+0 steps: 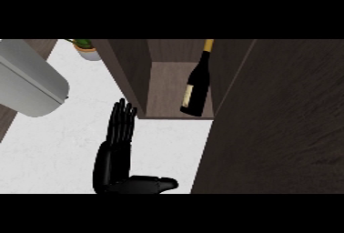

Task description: Pick up the wine, place it into the cabinet and close the cabinet

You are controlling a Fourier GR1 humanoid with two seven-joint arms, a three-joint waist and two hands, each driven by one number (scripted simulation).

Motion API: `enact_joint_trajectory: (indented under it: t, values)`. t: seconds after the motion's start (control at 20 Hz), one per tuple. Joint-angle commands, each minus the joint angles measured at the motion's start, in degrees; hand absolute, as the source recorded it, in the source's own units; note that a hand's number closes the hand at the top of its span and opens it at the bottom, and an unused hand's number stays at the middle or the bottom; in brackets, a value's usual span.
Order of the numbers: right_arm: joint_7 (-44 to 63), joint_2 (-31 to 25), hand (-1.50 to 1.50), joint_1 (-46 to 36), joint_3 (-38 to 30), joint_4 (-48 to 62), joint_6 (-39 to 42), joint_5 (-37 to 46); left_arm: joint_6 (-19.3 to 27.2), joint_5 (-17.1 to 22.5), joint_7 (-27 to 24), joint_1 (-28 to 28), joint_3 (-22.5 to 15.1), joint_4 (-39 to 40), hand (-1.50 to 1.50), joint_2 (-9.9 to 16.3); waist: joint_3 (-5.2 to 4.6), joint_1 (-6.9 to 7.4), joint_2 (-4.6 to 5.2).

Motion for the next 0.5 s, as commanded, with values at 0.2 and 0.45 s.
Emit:
enact_joint_trajectory:
  t: [0.2, 0.45]
  values:
    - [6.4, -2.2, 1.5, 0.4, 12.0, -9.7, 4.2, -2.8, -3.9, 1.1, -2.6, 12.7, 1.9, -11.8, -1.5, 9.2, -0.12, 0.58, 0.02]
    - [9.8, 0.9, 1.5, -3.4, 20.5, -10.0, 2.0, 3.6, -6.7, 3.9, -1.2, 15.4, 7.2, -14.5, -1.5, 14.1, -0.21, 0.12, -0.17]
